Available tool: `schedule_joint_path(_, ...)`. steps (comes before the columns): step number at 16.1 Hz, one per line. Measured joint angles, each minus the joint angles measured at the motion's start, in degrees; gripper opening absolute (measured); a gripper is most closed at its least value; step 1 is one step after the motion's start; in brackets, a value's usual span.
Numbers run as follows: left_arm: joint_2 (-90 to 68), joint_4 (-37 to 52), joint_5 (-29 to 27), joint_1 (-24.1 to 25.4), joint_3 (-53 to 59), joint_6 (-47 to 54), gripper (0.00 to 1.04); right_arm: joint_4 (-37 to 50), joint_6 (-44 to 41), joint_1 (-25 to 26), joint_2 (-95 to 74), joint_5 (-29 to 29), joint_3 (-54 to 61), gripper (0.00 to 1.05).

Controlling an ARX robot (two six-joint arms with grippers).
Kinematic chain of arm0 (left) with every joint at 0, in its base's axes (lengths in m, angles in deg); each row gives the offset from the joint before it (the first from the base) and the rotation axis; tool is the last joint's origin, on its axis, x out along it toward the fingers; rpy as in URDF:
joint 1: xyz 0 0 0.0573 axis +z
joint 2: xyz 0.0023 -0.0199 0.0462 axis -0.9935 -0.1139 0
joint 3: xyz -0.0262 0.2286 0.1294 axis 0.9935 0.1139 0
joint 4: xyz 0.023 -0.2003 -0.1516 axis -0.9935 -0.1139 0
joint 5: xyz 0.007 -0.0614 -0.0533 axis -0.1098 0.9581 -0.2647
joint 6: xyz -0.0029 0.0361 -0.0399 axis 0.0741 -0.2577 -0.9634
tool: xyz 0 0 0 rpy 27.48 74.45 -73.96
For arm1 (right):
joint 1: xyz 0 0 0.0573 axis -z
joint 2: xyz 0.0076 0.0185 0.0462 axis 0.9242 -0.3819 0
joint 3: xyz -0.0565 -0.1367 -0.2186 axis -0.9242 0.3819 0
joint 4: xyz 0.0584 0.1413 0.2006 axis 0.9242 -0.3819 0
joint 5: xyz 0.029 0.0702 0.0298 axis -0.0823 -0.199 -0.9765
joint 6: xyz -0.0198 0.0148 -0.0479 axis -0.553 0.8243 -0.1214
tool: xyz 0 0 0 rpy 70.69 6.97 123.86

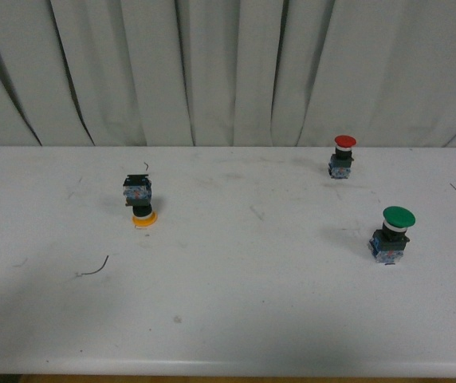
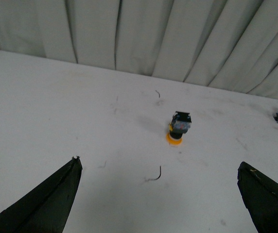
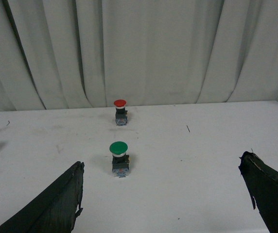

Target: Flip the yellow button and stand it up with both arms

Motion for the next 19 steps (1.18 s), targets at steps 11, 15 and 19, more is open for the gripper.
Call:
schedule_joint_path(11,-68.6,-2.2,-6.2,-13.1,-50.1,1.9,0.98,0.0,0.0,0.0,0.0,0.0,0.0,0.98)
schedule_joint_path(15,-76.3,-9.9,-6.3,-12.0,-56.8,-0.1,0.98,0.0,0.0,0.0,0.0,0.0,0.0,0.98)
schedule_joint_path(19,-79.6,-11.4,-4.4,-11.4,-61.0,-1.7,0.98,0.0,0.0,0.0,0.0,0.0,0.0,0.98)
